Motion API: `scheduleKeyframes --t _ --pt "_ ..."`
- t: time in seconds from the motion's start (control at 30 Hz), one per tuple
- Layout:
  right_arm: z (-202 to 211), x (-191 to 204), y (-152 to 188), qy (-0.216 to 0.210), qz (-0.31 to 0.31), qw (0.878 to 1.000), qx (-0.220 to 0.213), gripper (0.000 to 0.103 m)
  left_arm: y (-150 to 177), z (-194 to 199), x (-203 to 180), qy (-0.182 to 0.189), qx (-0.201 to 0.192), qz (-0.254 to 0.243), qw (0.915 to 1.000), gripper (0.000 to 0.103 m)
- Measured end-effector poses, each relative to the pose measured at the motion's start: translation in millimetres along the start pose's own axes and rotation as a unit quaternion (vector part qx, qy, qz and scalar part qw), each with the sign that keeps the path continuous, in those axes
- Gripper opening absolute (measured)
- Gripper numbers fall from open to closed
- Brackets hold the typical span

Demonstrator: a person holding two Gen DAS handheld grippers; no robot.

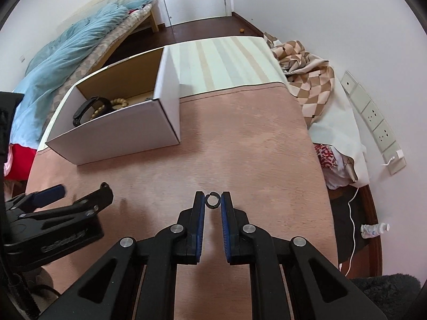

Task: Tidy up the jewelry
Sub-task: 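Reach down and grasp a small black ring with the right tool, then grasp the other black ring with the left tool while the right holds its ring, then carry both black rings into the white box and open both tools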

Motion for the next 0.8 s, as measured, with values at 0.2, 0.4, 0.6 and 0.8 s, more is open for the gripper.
scheduleKeyframes --t 0.2,0.4,0.6,0.8 --pt "-0.4 -8.7 0.3 -0.001 -0.012 1.0 -0.003 0.013 3.5 -0.6 -18.0 0.013 -0.016 -0.018 0.9996 0.019" --pt "1.0 -10.6 0.0 -0.007 -0.017 1.0 -0.005 0.013 3.0 -1.5 -25.7 0.021 -0.021 -0.029 0.9992 0.01" --pt "16.4 -12.3 -13.0 -0.026 -0.027 0.999 -0.021 0.013 -3.8 17.6 -26.1 0.046 -0.025 -0.026 0.9983 0.01" --pt "40.9 -5.7 -55.0 -0.079 -0.04 0.995 -0.049 0.013 -44.7 65.5 -30.4 0.105 -0.033 -0.021 0.9937 0.01"
Point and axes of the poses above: each gripper's, at about its wrist camera, not at the fingertips, and z roughly against the way its jaws point, x to its left, y to its underside, the point moved 9 cm from there along -z, roughly the way its jaws point, and after that the axes turned 12 degrees about z, right-handed, at the moved point
